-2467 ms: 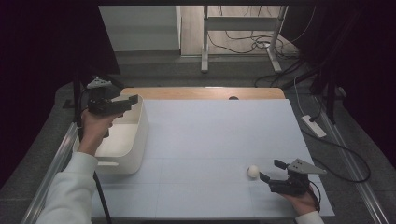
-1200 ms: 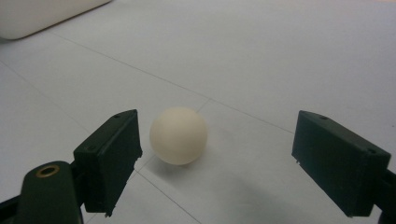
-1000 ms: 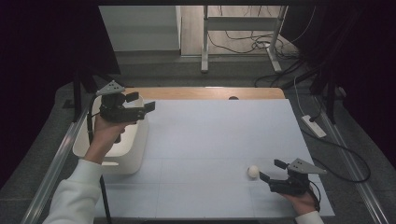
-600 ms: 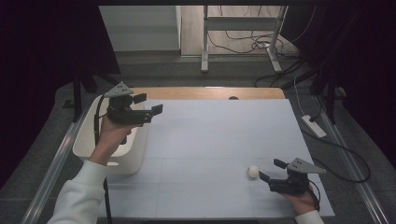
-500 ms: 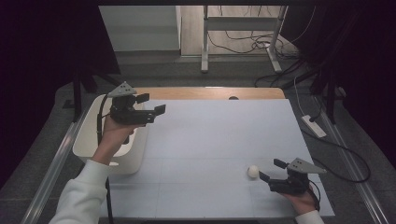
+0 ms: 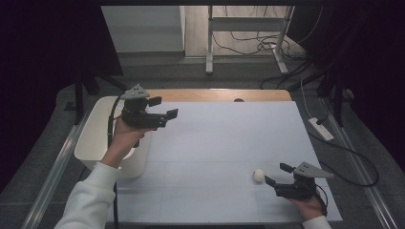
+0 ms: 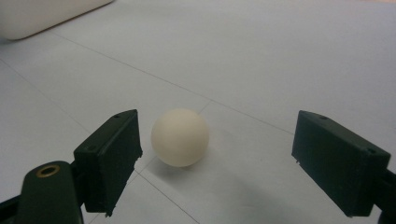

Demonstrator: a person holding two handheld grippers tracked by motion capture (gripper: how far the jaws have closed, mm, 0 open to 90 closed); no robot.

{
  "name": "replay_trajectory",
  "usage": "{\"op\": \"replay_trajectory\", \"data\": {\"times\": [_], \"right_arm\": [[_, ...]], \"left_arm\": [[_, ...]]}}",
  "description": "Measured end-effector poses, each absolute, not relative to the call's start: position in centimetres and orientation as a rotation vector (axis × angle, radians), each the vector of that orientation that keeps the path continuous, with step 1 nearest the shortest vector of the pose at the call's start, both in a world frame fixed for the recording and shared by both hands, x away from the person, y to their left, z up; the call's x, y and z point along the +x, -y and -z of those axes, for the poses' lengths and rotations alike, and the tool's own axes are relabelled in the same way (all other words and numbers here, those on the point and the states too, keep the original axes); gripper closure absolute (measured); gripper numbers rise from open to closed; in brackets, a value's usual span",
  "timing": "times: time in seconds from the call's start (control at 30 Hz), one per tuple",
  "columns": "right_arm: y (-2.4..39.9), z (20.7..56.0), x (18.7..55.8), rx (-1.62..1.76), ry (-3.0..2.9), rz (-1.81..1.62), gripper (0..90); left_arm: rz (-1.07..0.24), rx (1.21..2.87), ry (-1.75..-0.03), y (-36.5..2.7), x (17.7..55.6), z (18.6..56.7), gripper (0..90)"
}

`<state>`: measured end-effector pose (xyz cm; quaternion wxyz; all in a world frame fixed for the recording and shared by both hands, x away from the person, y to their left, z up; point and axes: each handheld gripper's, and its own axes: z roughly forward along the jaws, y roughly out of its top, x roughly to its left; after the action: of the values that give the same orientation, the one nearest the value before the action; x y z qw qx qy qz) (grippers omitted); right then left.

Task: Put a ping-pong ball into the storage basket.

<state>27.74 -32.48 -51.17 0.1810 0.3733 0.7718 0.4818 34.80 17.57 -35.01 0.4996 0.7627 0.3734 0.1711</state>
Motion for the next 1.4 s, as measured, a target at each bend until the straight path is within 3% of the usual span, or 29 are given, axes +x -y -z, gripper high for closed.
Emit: {"op": "replay_trajectory", "data": {"times": [1.4], "right_arm": [[32.5,51.3,27.7,1.054,-2.184,-1.354,16.0]], "left_arm": [[-0.297,1.926,-0.865,-13.4,35.0,39.0,19.4]]}}
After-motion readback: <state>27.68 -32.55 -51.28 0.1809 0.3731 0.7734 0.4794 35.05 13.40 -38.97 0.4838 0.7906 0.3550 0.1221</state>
